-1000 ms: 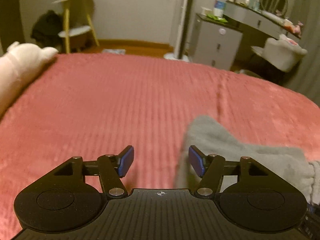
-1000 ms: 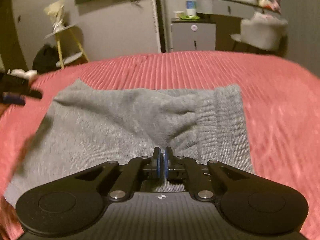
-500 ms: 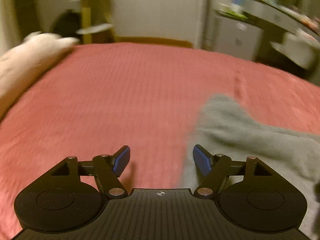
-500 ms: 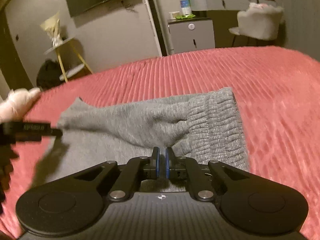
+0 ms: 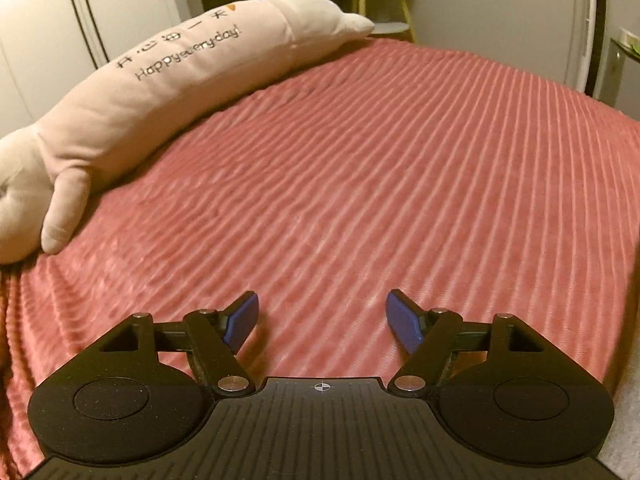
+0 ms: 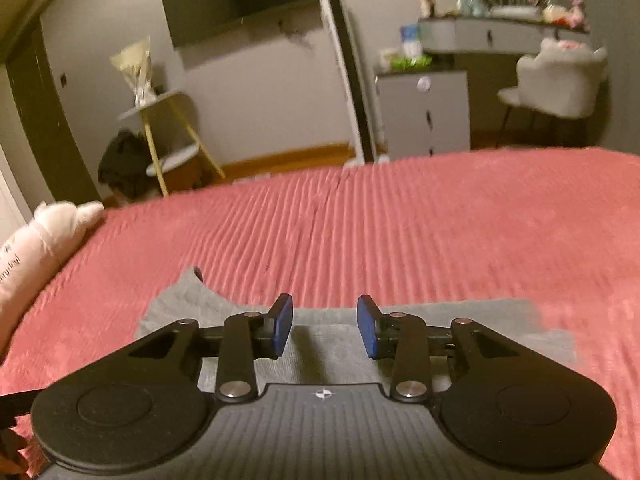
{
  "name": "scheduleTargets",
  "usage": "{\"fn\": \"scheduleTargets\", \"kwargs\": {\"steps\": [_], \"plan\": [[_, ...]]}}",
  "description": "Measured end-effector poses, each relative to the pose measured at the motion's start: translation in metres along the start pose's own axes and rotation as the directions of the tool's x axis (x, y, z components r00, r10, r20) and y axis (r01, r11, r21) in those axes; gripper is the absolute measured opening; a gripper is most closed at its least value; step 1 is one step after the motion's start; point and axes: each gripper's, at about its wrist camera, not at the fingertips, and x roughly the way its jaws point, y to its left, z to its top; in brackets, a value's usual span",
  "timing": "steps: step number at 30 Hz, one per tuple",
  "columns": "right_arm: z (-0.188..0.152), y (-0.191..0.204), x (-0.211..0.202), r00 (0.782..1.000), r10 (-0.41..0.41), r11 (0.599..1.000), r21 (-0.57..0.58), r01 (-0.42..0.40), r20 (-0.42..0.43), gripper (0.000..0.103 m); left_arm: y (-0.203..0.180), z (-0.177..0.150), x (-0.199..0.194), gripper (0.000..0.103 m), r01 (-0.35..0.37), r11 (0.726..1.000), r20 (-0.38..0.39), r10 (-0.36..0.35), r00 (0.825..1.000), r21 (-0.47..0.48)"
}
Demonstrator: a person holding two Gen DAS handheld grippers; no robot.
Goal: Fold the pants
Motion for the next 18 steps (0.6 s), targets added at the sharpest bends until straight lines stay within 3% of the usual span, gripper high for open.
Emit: {"fn": "scheduleTargets", "kwargs": {"steps": [3, 11, 15, 18], "plan": [[-0.009, -0.001, 0.028, 0.992, 0.037, 0.999, 0.02, -0.035, -0.118, 0.035, 0.002, 0.001, 0.006, 0.084, -0.007, 1.0, 0.005, 0.007, 1.0, -0.013], [-0.032, 0.016, 0.009, 0.996, 0.014, 0.991, -0.129, -0.025, -0.09, 0.035, 0.001, 0.001, 0.011, 0.092, -0.027, 0.999, 0.017, 0.027, 0.999, -0.029], [-0.011, 0.014, 0.005, 0.999, 0.022, 0.999, -0.047, -0.024, -0.045, 0.035, 0.001, 0.0, 0.01, 0.092, -0.023, 0.999, 0.02, 0.024, 1.0, -0.031], [-0.001, 0.02, 0.019, 0.997, 0.039, 0.998, -0.037, -0.041, -0.06, 0.035, 0.001, -0.001, 0.011, 0.093, -0.025, 0.999, 0.019, 0.025, 0.999, -0.034]]}}
